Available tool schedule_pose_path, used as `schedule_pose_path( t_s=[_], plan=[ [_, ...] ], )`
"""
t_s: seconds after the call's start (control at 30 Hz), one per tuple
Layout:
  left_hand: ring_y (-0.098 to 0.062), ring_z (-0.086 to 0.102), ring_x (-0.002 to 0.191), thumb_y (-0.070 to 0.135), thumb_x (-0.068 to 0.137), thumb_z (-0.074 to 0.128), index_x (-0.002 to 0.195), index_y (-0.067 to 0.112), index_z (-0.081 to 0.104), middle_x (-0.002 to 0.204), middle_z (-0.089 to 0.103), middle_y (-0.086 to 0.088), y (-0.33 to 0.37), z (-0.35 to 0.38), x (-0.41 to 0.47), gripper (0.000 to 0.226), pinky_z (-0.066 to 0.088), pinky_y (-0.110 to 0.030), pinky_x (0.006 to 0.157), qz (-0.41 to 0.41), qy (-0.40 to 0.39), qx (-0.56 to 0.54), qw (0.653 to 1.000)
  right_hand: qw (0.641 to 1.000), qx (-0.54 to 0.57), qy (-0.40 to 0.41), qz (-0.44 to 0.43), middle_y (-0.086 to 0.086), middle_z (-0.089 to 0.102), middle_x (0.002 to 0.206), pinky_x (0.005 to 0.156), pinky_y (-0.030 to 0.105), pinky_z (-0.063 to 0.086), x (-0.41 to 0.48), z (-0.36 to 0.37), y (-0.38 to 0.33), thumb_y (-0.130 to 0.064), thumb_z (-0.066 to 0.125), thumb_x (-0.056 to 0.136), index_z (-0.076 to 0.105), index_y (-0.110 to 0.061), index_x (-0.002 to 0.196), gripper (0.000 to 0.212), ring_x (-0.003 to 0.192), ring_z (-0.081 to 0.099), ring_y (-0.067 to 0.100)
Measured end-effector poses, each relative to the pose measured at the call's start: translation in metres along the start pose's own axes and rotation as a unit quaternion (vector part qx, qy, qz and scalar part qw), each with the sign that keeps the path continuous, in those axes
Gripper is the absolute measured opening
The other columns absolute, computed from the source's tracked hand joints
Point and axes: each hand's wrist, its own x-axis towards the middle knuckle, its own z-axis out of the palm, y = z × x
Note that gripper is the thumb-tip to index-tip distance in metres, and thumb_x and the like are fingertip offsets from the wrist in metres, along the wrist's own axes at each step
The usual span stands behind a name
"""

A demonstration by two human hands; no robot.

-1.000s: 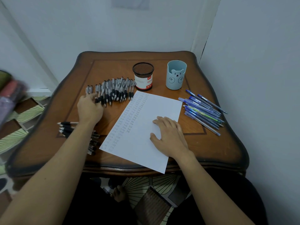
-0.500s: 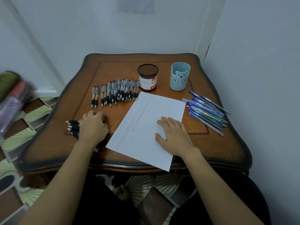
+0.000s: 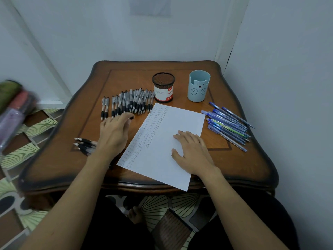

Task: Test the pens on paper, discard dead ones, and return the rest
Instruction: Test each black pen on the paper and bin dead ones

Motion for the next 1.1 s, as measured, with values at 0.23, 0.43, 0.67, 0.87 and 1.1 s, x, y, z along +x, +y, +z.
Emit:
schedule_pose_path(
  t_s=[0.23, 0.43, 0.67, 0.87, 1.1],
  plan=[
    [-0.011, 0.057, 0.065, 0.064, 0.097, 0.028, 0.107, 0.017, 0.075, 0.075, 0.064, 0.01, 0.026, -0.003, 0.005, 0.067, 0.046, -0.03, 0.061, 0.087, -0.052, -0.069, 0.992, 1.0, 0.005, 0.003, 0.0, -0.007, 0.025, 0.162, 0.125, 0.04, 0.003, 0.0, 0.0, 0.001, -0.05, 0.039, 0.1, 0.034, -0.029, 0.151, 0.055, 0.151, 0.014, 0.013],
    [-0.004, 0.054, 0.062, 0.049, 0.08, 0.051, 0.096, 0.02, 0.078, 0.071, 0.062, 0.015, 0.044, 0.004, 0.0, 0.043, 0.042, -0.023, 0.059, 0.054, 0.015, -0.153, 0.987, 1.0, 0.002, 0.004, 0.002, -0.007, 0.026, 0.162, 0.125, 0.04, 0.005, 0.001, 0.001, 0.001, -0.053, 0.035, 0.097, 0.036, -0.029, 0.15, 0.058, 0.15, 0.015, 0.013],
    [0.004, 0.045, 0.089, 0.02, 0.095, 0.07, 0.136, 0.027, 0.061, 0.107, 0.047, 0.006, 0.051, 0.013, 0.004, 0.043, 0.039, -0.005, 0.068, 0.063, 0.044, -0.145, 0.986, 1.0, -0.002, -0.001, -0.001, -0.007, 0.025, 0.162, 0.124, 0.04, 0.005, 0.0, 0.001, 0.001, -0.054, 0.032, 0.096, 0.034, -0.029, 0.15, 0.06, 0.15, 0.014, 0.013],
    [-0.007, 0.059, 0.075, 0.008, 0.103, 0.045, 0.123, 0.014, 0.069, 0.109, 0.059, -0.012, 0.049, 0.022, 0.005, 0.032, 0.051, -0.026, 0.06, -0.09, 0.053, -0.373, 0.922, 1.0, -0.004, -0.005, 0.003, -0.008, 0.024, 0.162, 0.124, 0.041, 0.005, 0.0, 0.001, 0.001, -0.053, 0.034, 0.098, 0.033, -0.03, 0.15, 0.057, 0.151, 0.013, 0.013],
    [-0.024, 0.067, 0.082, 0.056, 0.102, 0.038, 0.101, 0.01, 0.075, 0.095, 0.071, -0.012, 0.036, 0.034, -0.005, 0.059, 0.056, -0.036, 0.077, -0.213, -0.005, -0.51, 0.833, 1.0, -0.005, 0.001, 0.002, -0.007, 0.024, 0.162, 0.124, 0.041, 0.005, 0.0, 0.002, 0.001, -0.05, 0.036, 0.1, 0.033, -0.029, 0.151, 0.055, 0.151, 0.014, 0.013]
  ],
)
